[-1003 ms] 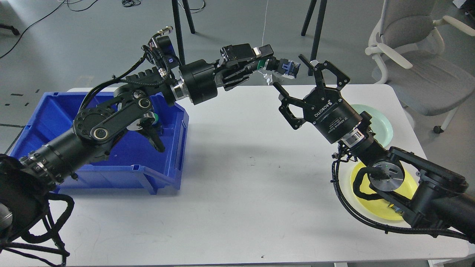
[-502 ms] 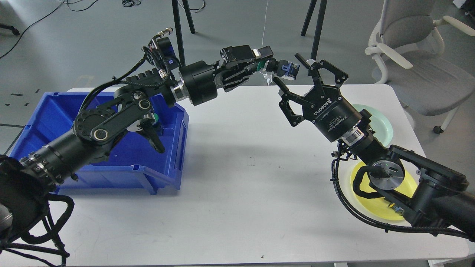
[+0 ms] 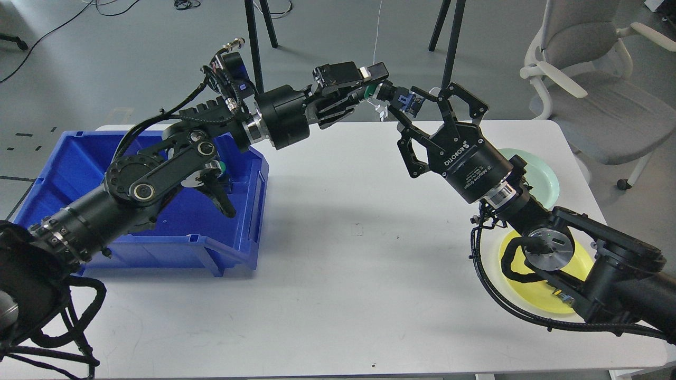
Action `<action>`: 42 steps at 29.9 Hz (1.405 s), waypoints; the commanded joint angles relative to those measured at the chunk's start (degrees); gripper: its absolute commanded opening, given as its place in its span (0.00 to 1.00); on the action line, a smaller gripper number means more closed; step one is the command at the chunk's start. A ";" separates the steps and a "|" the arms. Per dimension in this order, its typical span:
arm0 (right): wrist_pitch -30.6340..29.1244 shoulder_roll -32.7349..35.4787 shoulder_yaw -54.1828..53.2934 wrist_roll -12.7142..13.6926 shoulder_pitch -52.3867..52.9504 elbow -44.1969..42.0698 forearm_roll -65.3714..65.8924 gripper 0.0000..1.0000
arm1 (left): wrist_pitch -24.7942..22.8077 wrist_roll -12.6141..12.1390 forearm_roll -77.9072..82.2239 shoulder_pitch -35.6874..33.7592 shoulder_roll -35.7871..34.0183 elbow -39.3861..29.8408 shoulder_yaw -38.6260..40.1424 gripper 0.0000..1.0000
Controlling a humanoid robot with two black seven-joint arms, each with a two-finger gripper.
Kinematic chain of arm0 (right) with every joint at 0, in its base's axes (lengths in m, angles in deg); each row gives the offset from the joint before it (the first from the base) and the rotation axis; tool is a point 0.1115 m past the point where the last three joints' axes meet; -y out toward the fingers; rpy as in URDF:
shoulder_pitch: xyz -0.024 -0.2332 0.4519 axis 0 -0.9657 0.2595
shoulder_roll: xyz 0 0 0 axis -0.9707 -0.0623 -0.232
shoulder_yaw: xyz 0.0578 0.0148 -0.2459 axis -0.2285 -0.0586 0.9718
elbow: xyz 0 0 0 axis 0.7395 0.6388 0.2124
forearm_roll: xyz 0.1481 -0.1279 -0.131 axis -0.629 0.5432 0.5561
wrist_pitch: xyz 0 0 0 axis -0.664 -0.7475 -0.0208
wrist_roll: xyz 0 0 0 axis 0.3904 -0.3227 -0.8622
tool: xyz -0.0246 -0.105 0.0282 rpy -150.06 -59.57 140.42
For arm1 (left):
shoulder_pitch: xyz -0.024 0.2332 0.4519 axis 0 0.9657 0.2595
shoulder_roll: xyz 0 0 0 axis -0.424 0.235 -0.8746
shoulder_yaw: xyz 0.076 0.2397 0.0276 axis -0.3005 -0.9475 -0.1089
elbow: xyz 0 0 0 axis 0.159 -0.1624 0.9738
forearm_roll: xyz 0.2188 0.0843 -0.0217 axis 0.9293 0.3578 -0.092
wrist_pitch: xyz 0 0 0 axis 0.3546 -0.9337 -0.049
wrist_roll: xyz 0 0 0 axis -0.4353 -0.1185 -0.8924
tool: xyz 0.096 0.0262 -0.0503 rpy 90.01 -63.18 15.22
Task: Pass button and place on color plate
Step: 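Close the right gripper on the green button held by the left gripper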
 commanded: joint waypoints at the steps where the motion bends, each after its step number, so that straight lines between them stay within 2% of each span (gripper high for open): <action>1: 0.00 0.01 -0.05 -0.05 0.02 -0.01 0.00 0.24 | -0.01 -0.05 0.04 0.09 -0.01 -0.03 -0.04 0.24; 8: 0.00 -0.07 -0.05 -0.05 0.02 -0.01 0.00 0.22 | -0.01 -0.05 0.04 0.09 -0.01 -0.03 -0.04 0.26; 15: 0.00 -0.07 -0.05 -0.05 0.02 -0.01 0.00 0.19 | -0.01 -0.05 -0.13 0.09 0.16 -0.03 0.05 0.46; 26: 0.00 -0.42 -0.05 -0.05 -0.07 -0.27 0.09 0.19 | -0.01 -0.05 -0.48 0.18 0.52 -0.03 0.22 0.61; 29: 0.00 -0.42 -0.05 -0.05 -0.07 -0.27 0.09 0.19 | -0.01 -0.05 -0.75 0.18 0.52 0.05 0.40 0.70; 42: 0.00 -0.42 -0.05 -0.05 -0.16 -0.27 0.09 0.17 | -0.01 -0.05 -0.75 0.18 0.52 0.05 0.22 0.71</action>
